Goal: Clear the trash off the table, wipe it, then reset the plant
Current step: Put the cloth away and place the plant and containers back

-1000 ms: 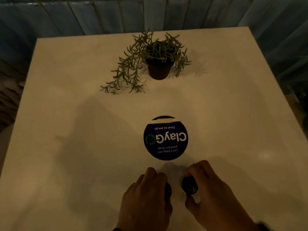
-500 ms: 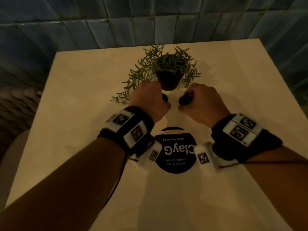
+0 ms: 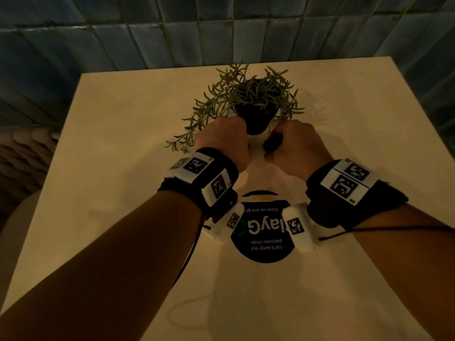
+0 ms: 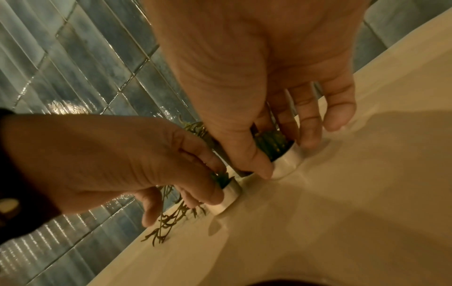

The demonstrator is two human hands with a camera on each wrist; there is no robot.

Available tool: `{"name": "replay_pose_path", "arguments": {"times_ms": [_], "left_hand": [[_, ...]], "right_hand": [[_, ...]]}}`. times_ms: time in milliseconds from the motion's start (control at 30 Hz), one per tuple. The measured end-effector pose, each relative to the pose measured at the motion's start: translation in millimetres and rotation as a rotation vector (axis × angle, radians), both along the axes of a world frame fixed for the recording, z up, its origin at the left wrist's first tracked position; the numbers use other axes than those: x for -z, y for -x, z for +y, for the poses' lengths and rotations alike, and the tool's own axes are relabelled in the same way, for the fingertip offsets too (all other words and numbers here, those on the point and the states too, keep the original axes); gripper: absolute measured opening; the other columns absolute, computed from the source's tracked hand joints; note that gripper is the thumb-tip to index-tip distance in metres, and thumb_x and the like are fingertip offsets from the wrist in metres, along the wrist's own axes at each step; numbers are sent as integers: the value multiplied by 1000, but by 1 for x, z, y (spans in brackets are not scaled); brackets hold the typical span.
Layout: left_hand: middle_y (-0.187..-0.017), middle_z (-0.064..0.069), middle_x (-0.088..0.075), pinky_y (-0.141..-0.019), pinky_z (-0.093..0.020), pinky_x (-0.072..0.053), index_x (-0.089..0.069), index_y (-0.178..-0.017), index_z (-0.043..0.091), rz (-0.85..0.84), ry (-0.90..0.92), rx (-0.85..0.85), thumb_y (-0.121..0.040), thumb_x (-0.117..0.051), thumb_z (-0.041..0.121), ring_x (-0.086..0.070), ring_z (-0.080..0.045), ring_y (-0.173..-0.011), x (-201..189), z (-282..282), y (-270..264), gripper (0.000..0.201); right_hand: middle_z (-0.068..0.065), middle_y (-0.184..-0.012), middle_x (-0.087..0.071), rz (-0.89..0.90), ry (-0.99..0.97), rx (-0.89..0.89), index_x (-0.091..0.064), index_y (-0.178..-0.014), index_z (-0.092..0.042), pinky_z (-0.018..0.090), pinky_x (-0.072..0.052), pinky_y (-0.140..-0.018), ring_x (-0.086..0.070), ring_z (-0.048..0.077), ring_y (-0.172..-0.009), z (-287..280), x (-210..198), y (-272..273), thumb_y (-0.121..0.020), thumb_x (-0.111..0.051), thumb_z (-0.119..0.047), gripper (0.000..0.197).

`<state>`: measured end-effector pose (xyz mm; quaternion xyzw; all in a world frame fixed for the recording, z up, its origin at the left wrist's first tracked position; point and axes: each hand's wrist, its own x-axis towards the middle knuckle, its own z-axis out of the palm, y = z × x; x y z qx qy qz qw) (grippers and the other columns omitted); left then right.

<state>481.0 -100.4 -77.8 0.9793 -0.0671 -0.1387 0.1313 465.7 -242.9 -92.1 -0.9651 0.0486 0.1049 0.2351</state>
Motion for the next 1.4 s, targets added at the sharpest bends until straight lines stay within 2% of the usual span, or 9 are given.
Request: {"name": "replay_pose_path", "arguments": {"times_ms": [133, 267, 467, 600, 733, 1033, 1233, 1333, 1400], "left_hand": [[-113, -4, -63, -78, -42, -53, -57, -120, 23, -25, 39, 4, -79, -63, 24, -61, -30, -101, -7, 3, 9, 41], [-111, -3, -64, -81, -41, -55, -58, -118, 22, -94, 122, -41, -78, -67, 24, -62, -27, -98, -13, 11, 20, 41], [-111, -4, -65, -79, -38, -52, -59, -117, 22, -62, 79, -29, -74, -73, 36, -61, -27, -102, -16, 12, 43, 48], [-115, -2, -63, -78, -36, -48, -58, -120, 23, -36, 58, -6, -78, -72, 37, -60, -26, -105, -16, 22, 52, 46], [-116, 0, -62, -76, -34, -46, -58, -119, 23, -44, 65, -25, -81, -68, 36, -60, -25, -105, -11, 33, 61, 41], [-112, 0, -63, -74, -33, -44, -59, -116, 23, -92, 40, -32, -82, -66, 36, -60, -25, -102, -9, 41, 60, 38], [-114, -1, -61, -72, -35, -45, -58, -115, 21, -110, 66, -64, -78, -70, 41, -60, -26, -102, -8, 37, 45, 44], [-108, -2, -61, -67, -33, -43, -58, -105, 19, -76, 59, -76, -75, -71, 43, -60, -27, -97, -5, 34, 36, 40], [-102, -2, -59, -66, -33, -41, -56, -98, 20, -28, 34, -63, -76, -69, 43, -58, -25, -92, -4, 30, 31, 35]], "right_hand": [[4, -105, -61, 27, 101, 6, -60, -113, -14, 36, -48, -82, -59, 26, -99, -20, -54, 13, -66, -80, -48, 62], [2, -122, -60, -201, 135, -60, -54, -127, -23, 32, -41, -82, -55, 16, -99, -26, -124, -4, -66, -77, -54, 72], [5, -155, -28, 114, 355, -394, -23, -149, -19, 39, -33, -110, -33, 27, -139, 13, -89, -71, -59, -77, -63, 113], [9, -123, -59, 107, 360, -398, -52, -126, -15, 38, -51, -89, -58, 28, -104, 16, -73, -84, -56, -80, -60, 87], [4, -94, -64, 61, 344, -421, -61, -102, -17, 34, -51, -69, -59, 23, -81, 19, -68, -89, -57, -81, -58, 64], [5, -99, -66, 125, 372, -392, -62, -108, -17, 41, -56, -80, -62, 24, -86, 27, -77, -90, -56, -81, -58, 69], [6, -152, -33, -95, 209, -205, -27, -147, -25, 44, -35, -107, -36, 27, -136, 10, -91, -56, -62, -78, -57, 103], [5, -132, -51, -320, 40, 7, -45, -132, -22, 35, -43, -85, -51, 18, -107, -9, -84, -9, -69, -76, -52, 75], [5, -111, -59, -299, 27, 110, -55, -116, -21, 31, -40, -74, -53, 16, -92, -18, -61, 10, -69, -76, -51, 60]]}}
